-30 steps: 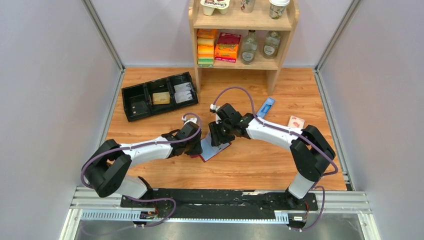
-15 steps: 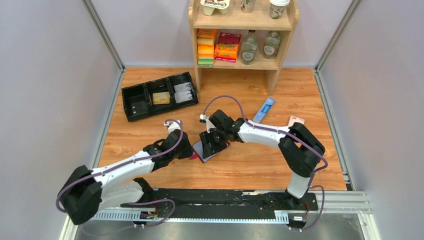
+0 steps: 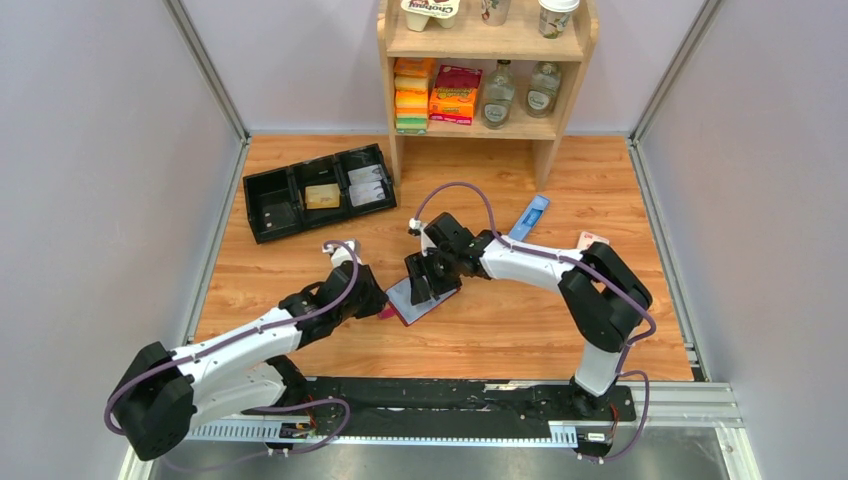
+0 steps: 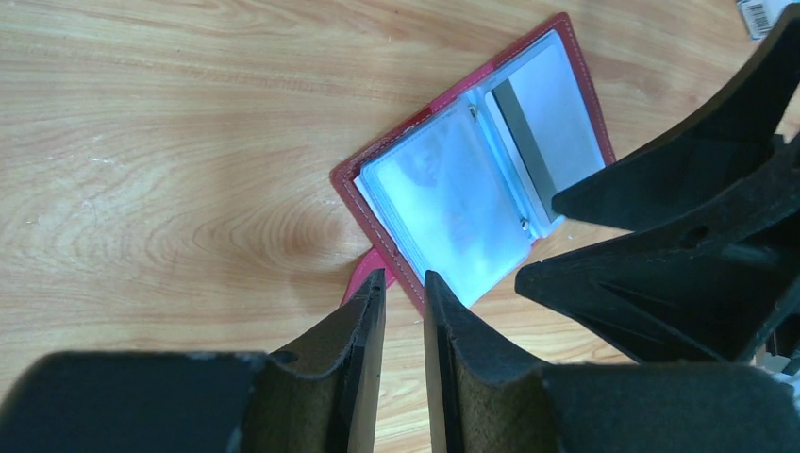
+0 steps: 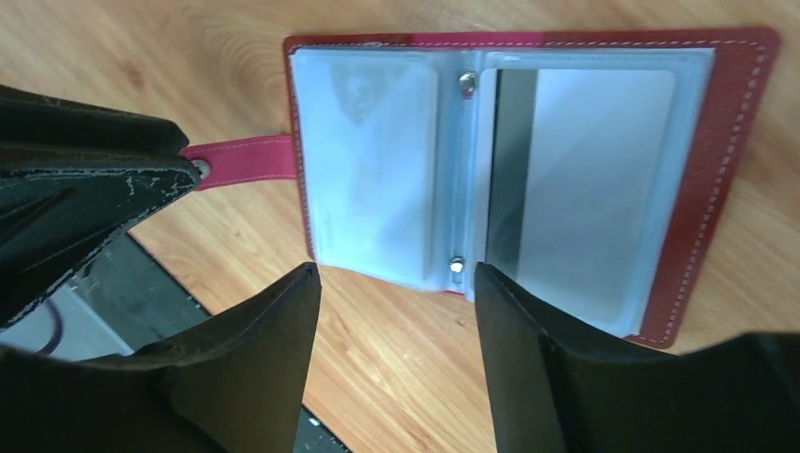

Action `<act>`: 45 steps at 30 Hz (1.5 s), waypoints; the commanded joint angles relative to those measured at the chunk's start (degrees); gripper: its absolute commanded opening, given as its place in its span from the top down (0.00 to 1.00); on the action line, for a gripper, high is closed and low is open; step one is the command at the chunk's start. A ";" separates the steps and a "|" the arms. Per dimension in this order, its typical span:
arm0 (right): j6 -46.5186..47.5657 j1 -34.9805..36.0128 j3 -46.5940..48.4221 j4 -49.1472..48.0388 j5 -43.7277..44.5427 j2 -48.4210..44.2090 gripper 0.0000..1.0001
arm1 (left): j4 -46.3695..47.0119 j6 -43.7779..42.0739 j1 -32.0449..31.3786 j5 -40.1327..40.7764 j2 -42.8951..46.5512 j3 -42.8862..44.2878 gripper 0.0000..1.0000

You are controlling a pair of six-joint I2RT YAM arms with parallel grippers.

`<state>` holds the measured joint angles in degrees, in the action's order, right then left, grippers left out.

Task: Take the credit cards out of the card holder
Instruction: Remove the credit card from the card holder.

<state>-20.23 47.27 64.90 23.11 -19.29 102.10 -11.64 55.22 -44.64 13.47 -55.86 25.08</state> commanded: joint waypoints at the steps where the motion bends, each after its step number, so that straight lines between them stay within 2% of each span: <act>1: 2.99 1.95 2.51 -0.09 8.72 -1.56 0.33 | 0.83 -0.03 -0.18 -0.29 -2.15 3.04 0.71; 6: 6.69 4.85 2.77 0.88 14.97 -1.21 0.22 | -1.46 0.68 -0.09 1.03 -2.07 2.69 0.70; 14: 9.77 8.10 2.68 1.41 18.49 0.64 0.14 | -2.34 1.29 -0.18 1.64 -1.10 2.25 0.70; 26: 10.91 10.13 2.77 4.74 25.17 5.12 0.12 | -3.04 1.91 -0.18 2.08 -0.13 1.81 0.70; 30: 9.86 10.13 2.60 6.41 28.51 6.79 0.16 | -3.13 1.91 -0.09 1.99 0.13 1.99 0.70; 35: 8.89 10.21 1.81 6.86 31.77 7.76 0.28 | -2.95 1.91 -0.18 1.82 0.31 2.08 0.70; 40: 8.63 9.52 1.54 6.07 28.88 7.85 0.46 | -1.55 1.38 -0.18 0.77 -0.13 1.99 0.70; 45: 7.05 6.71 -0.30 3.78 22.47 6.71 0.60 | 1.26 0.24 -0.18 -1.43 -2.15 2.78 0.70</act>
<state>-12.62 57.12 67.77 25.63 4.32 106.21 -13.67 56.29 -44.64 13.82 -56.80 25.87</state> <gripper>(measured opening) 0.438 0.295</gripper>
